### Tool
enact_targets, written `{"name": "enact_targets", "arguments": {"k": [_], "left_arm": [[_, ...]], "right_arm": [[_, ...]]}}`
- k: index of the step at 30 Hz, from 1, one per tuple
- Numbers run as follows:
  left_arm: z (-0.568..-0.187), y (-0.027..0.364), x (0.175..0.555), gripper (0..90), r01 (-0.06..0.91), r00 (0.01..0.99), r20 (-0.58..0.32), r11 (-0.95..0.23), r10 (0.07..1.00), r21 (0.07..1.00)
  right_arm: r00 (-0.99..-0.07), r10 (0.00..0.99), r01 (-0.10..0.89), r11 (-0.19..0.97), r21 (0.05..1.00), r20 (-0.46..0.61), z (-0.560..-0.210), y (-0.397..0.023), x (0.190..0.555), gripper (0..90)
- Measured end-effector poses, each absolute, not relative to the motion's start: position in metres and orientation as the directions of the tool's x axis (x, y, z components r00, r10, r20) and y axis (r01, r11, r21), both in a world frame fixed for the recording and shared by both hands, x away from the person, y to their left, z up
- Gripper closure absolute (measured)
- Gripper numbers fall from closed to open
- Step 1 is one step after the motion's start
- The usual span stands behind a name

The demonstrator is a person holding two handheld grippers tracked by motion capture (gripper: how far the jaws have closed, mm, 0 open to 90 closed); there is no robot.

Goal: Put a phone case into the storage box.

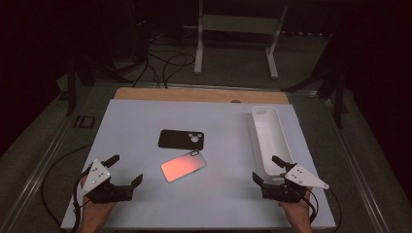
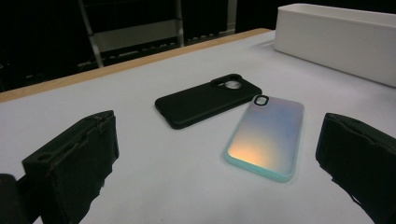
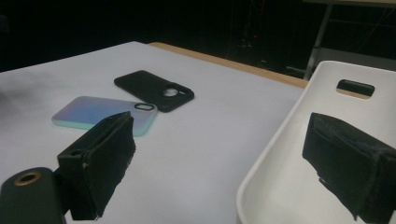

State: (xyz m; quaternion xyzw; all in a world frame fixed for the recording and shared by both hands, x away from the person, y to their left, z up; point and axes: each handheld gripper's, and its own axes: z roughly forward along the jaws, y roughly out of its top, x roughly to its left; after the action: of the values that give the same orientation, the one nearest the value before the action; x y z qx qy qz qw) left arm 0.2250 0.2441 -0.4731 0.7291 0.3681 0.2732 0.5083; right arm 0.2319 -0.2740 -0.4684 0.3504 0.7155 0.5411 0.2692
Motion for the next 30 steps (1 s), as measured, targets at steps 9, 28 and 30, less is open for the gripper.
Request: {"name": "enact_targets", "arguments": {"k": [9, 28, 30], "left_arm": [[-0.474, 0.245, 0.223, 0.0, 0.260, 0.576, 0.023, -0.210, 0.817, 0.942], [-0.464, 0.238, 0.224, 0.0, 0.266, 0.593, 0.012, -0.210, 0.805, 0.941], [-0.462, 0.237, 0.225, 0.0, 0.263, 0.596, 0.011, -0.208, 0.803, 0.942]], "right_arm": [[-0.608, 0.794, 0.204, 0.167, 0.964, -0.009, -0.467, -0.273, 0.232, 8.9], [-0.607, 0.795, 0.224, 0.180, 0.958, -0.008, -0.469, -0.273, 0.234, 8.8], [-0.606, 0.796, 0.224, 0.180, 0.958, -0.008, -0.469, -0.273, 0.234, 8.8]]}}
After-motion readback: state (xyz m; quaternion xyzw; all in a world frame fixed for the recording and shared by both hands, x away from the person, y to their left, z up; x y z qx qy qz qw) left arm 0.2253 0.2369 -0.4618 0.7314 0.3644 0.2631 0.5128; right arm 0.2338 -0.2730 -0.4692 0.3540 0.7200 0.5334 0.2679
